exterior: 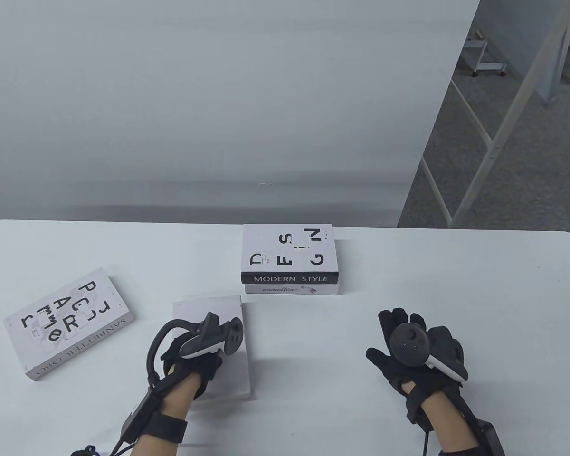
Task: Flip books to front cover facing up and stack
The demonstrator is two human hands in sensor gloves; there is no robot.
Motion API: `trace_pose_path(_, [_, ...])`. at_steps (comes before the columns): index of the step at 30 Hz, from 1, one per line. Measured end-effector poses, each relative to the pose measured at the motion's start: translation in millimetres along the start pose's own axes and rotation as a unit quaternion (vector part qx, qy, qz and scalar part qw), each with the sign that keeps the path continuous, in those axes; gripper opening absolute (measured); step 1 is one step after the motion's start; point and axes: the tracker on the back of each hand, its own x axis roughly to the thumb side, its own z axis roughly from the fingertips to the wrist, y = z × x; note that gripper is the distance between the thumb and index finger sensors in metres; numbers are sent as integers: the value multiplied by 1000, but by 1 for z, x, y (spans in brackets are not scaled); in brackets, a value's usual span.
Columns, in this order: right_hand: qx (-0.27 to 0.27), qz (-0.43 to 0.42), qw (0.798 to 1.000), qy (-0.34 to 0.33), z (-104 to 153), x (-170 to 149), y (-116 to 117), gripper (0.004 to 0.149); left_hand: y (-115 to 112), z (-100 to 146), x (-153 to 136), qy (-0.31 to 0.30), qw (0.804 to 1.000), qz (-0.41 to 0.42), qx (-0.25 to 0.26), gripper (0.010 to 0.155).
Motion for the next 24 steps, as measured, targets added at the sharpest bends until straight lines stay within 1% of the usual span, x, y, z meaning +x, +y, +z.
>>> trace_pose_path(8, [13,5,1000,3,-3,0,9,80,13,-4,44,-42,999,-1,22,60])
trace_pose_path(16, [36,17,999,1,-8,4,22,80,29,-7,90,-83,996,-3,44,61])
trace_pose_path(20, [44,26,999,-2,-10,7,28,80,34,-5,113,-102,993,-5,53,62])
trace_pose_path(24, [56,31,998,-6,-13,11,37,80,38,-2,128,-122,991,5,59,62])
